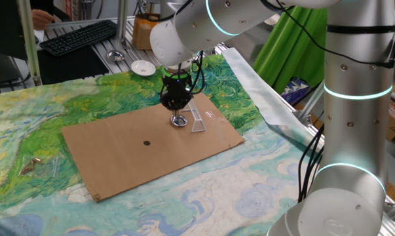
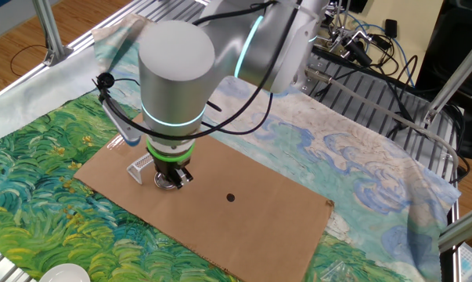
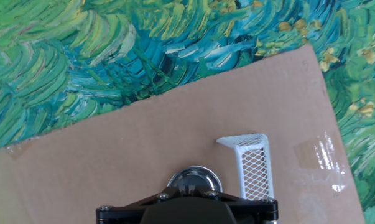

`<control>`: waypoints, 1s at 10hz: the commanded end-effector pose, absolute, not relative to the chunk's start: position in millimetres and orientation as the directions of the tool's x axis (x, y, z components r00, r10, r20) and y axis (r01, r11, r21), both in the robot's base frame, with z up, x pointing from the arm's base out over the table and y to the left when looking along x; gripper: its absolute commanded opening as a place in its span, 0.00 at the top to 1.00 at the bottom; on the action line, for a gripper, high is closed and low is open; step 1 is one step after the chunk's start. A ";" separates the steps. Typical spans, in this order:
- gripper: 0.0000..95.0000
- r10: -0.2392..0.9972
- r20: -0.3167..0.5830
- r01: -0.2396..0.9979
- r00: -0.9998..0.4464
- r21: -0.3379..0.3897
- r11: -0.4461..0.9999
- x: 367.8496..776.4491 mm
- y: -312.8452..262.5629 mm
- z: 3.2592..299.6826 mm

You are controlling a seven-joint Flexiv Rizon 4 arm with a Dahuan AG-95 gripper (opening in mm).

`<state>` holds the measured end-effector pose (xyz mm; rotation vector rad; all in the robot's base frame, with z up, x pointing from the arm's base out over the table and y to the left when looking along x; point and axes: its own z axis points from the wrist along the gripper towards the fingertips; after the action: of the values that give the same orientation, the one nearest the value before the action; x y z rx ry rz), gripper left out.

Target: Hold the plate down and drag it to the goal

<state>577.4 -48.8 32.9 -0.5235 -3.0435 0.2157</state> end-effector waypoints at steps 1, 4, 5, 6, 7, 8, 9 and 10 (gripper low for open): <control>1.00 0.341 0.019 0.335 -0.940 -0.145 0.931 577.5 -46.7 32.4; 1.00 0.349 0.020 0.344 -0.937 -0.139 0.929 577.8 -43.8 30.2; 1.00 0.352 0.020 0.347 -0.936 -0.136 0.928 577.9 -41.8 28.8; 1.00 0.357 0.019 0.351 -0.934 -0.136 0.926 577.7 -39.8 27.5; 1.00 0.360 0.019 0.354 -0.933 -0.135 0.925 577.7 -37.9 26.1; 1.00 0.365 0.020 0.360 -0.931 -0.132 0.924 577.7 -36.0 24.4; 1.00 0.368 0.021 0.363 -0.930 -0.129 0.923 577.4 -34.2 23.4; 1.00 0.372 0.020 0.366 -0.928 -0.128 0.922 577.0 -33.0 23.0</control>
<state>577.1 -31.5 22.2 -0.5857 -3.0344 0.1859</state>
